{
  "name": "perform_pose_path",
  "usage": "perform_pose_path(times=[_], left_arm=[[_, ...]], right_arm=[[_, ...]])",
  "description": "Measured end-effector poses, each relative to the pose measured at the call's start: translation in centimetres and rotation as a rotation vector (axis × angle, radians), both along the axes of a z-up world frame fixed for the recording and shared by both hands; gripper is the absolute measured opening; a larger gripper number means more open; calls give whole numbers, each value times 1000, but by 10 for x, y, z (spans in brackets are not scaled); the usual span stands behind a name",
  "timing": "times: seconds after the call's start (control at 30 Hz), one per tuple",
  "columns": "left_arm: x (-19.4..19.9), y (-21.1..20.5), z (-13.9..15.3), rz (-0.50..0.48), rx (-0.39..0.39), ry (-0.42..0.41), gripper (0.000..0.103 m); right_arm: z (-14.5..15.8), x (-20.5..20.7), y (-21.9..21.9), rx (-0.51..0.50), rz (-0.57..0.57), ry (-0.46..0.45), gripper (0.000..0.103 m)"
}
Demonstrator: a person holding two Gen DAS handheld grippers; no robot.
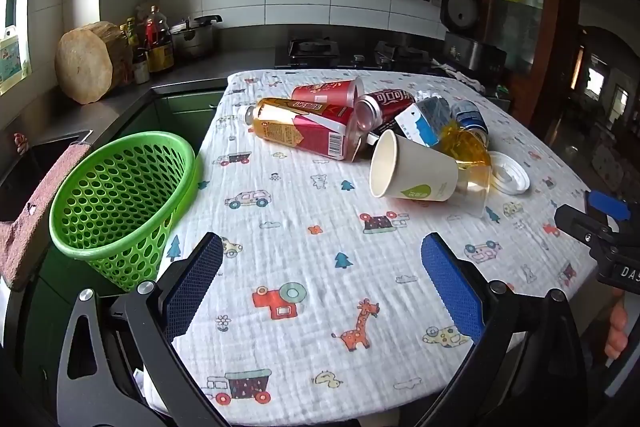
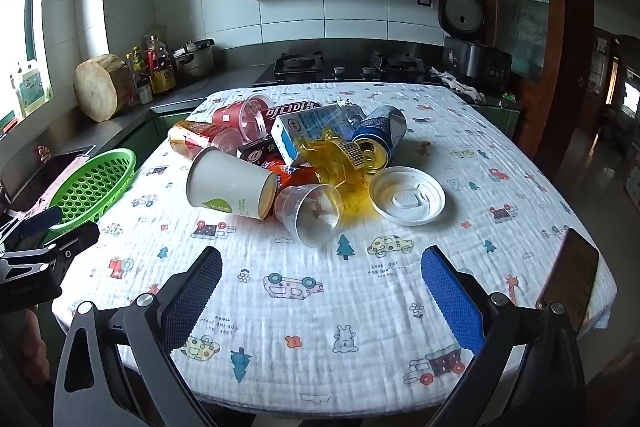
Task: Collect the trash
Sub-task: 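Move the left tool toward the white paper cup on the table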
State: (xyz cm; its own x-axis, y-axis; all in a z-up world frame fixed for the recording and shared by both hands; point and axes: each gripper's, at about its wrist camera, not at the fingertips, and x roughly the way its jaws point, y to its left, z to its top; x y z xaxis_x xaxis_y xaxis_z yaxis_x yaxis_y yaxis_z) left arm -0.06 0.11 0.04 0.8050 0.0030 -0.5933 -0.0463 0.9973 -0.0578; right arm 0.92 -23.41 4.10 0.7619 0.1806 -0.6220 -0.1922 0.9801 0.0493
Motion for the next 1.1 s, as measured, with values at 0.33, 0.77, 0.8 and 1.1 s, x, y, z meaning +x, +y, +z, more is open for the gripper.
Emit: perform_pose_path(times=[0.33, 0.77, 0.8, 1.1], left_arm=[[1, 0, 1, 4, -7, 5, 98], [2, 4, -2, 12, -21, 11, 98], [2, 5, -2, 14, -21, 12, 98], [6, 7, -6, 20, -29, 26, 98]], right_arm=[[2, -2, 3, -4, 7, -6, 97], [-3, 2, 7, -13, 12, 5, 97], [-3, 2, 7, -13, 13, 6, 97], [-7, 5, 6, -16, 18, 11, 97]])
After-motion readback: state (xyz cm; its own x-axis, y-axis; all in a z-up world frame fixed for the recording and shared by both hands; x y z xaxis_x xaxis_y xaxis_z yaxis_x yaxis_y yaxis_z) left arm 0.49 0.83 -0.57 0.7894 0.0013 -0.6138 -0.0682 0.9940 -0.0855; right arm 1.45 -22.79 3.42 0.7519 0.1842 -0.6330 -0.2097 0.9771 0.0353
